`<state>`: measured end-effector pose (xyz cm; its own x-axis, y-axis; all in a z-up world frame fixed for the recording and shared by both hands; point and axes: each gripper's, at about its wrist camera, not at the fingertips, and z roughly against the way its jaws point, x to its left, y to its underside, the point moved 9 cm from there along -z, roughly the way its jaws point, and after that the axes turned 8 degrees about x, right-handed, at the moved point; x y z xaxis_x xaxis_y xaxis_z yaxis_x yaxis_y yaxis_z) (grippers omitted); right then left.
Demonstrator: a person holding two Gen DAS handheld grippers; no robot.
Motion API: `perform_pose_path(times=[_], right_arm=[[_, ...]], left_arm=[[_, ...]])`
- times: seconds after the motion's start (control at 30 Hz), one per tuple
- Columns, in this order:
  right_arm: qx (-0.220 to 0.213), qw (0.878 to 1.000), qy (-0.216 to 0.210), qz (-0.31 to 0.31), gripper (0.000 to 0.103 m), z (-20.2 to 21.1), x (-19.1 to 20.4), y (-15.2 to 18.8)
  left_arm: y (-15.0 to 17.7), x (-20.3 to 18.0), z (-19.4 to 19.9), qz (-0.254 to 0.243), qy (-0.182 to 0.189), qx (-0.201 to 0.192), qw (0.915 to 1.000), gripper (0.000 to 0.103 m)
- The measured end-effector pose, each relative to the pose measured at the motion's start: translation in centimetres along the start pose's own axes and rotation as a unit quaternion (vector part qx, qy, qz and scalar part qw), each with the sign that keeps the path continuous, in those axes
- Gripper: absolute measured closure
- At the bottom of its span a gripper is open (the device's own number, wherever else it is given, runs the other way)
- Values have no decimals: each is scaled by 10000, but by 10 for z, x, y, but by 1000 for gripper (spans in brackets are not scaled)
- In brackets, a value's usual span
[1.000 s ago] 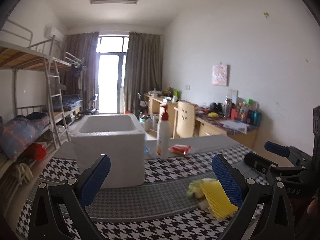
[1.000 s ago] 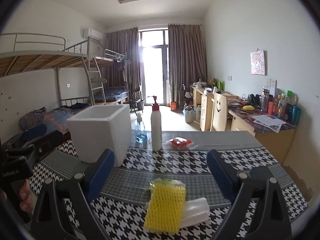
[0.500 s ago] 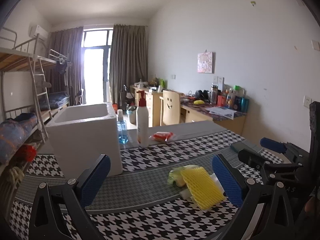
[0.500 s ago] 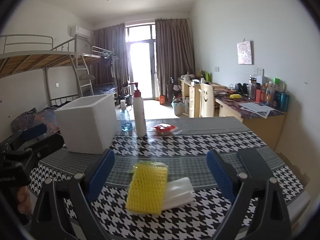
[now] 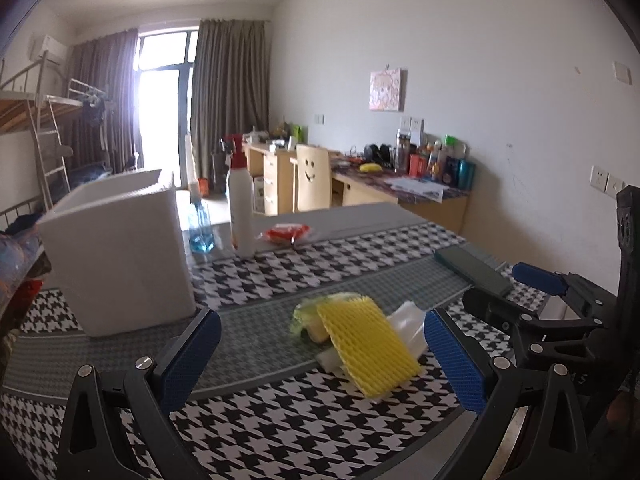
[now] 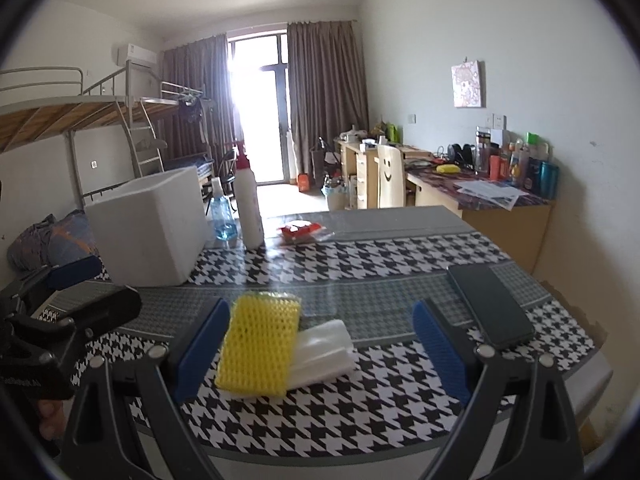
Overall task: Organize soft objects
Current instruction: 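Grasp the yellow foam net sleeve with the left tool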
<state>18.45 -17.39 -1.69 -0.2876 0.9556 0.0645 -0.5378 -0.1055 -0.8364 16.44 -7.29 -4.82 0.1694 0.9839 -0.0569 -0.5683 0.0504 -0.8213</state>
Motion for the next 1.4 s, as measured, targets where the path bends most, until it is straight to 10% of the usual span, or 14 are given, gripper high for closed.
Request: perform_pose_path(times=[0.47, 1.4], right_arm=[[490, 9985, 70, -239, 8, -24, -22, 21], [926, 9950, -9, -386, 8, -55, -33, 35]], left_arm=[[17, -15, -40, -6, 218, 645, 9977, 3], [55, -33, -102, 182, 650, 1898, 9795, 58]])
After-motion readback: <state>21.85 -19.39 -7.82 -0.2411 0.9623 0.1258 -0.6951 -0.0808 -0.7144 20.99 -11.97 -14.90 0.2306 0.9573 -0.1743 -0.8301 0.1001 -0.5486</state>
